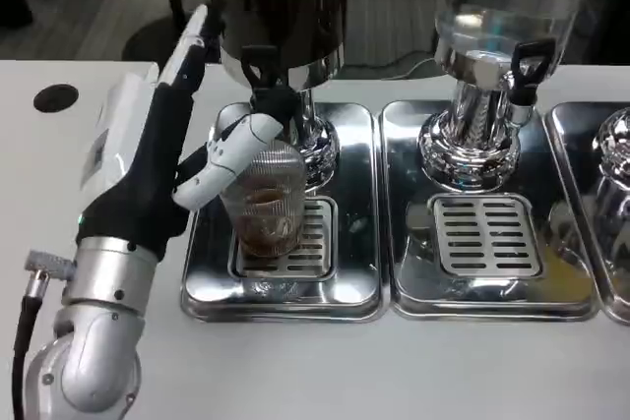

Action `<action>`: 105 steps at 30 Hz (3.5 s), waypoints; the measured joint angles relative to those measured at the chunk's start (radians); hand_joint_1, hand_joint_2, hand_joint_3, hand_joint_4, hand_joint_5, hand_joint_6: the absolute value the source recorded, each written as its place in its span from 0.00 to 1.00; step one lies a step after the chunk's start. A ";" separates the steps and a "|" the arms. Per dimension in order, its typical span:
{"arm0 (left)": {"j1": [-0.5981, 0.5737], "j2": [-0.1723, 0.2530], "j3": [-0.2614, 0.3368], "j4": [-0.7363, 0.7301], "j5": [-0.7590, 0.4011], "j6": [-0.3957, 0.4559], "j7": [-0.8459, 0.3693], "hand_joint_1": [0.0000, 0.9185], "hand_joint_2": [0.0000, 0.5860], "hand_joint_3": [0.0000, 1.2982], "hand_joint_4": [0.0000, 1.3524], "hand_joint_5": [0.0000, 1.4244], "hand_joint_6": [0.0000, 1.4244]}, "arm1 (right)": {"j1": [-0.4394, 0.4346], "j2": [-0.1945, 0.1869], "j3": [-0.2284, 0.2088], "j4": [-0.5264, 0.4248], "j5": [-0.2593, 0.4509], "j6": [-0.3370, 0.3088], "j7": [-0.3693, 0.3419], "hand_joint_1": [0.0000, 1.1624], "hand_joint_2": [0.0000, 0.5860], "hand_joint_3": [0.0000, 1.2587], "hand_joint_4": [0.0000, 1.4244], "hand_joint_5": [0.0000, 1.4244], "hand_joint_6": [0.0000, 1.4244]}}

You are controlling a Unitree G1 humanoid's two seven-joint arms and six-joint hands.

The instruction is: Grasp the cup under the faucet to collect the drink, then remove the cup.

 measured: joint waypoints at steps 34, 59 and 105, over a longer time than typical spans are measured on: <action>0.455 0.344 0.383 0.008 0.033 -0.372 -0.114 0.00 0.03 0.00 0.00 0.00 0.00 | -0.013 0.037 0.066 0.024 0.011 -0.001 0.026 0.69 0.61 0.20 0.18 0.18 0.17; 0.487 0.393 0.466 0.183 -0.037 -0.495 -0.154 0.00 0.03 0.00 0.00 0.00 0.00 | -0.273 0.007 0.236 0.274 0.041 0.028 0.108 0.81 0.30 0.09 0.12 0.18 0.21; 0.653 0.374 0.647 0.149 -0.089 -0.557 -0.179 0.00 0.03 0.00 0.00 0.00 0.00 | -0.727 0.134 0.501 0.781 -0.047 -0.011 -0.011 0.82 0.28 0.08 0.10 0.14 0.15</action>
